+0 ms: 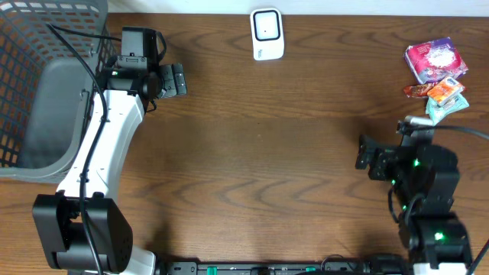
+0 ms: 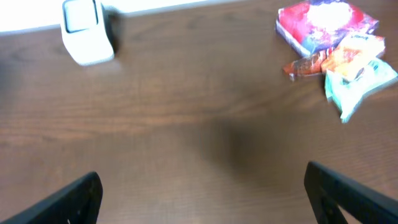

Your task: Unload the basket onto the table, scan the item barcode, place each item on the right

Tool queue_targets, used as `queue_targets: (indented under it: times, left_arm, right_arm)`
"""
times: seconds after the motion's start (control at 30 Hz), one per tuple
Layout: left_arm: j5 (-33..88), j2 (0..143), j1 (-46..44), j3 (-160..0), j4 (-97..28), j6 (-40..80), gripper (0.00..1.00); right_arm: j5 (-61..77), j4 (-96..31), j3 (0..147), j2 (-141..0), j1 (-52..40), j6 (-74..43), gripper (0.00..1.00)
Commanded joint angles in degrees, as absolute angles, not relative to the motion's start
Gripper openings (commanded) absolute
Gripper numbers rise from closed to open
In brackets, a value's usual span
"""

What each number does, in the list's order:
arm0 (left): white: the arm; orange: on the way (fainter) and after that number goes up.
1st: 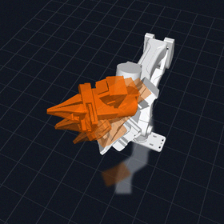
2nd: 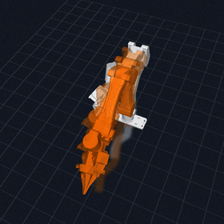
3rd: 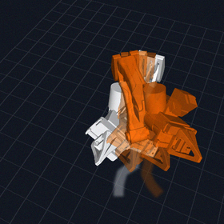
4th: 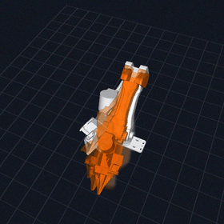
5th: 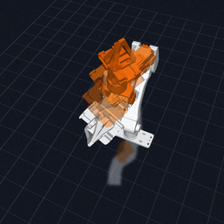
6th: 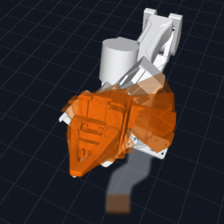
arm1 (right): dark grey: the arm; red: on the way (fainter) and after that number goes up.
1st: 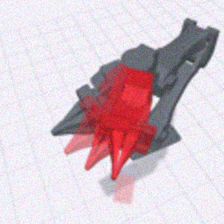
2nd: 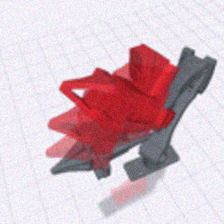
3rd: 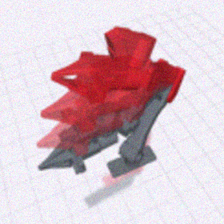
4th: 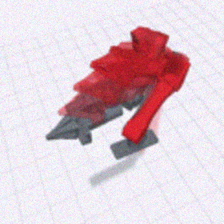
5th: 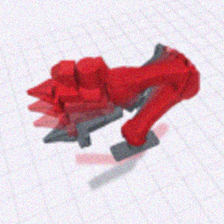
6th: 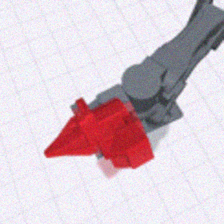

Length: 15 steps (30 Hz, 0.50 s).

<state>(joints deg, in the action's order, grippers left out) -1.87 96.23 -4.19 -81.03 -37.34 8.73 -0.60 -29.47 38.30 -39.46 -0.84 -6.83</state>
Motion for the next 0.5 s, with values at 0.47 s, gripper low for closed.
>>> queue_targets:
  times: [0.47]
  left_arm:
    - [-2.4,96.6,-3.9,-80.9,-37.5,8.2,0.98]
  right_arm:
    - [6.3,-16.6,20.9,-16.9,-1.2,3.5,0.99]
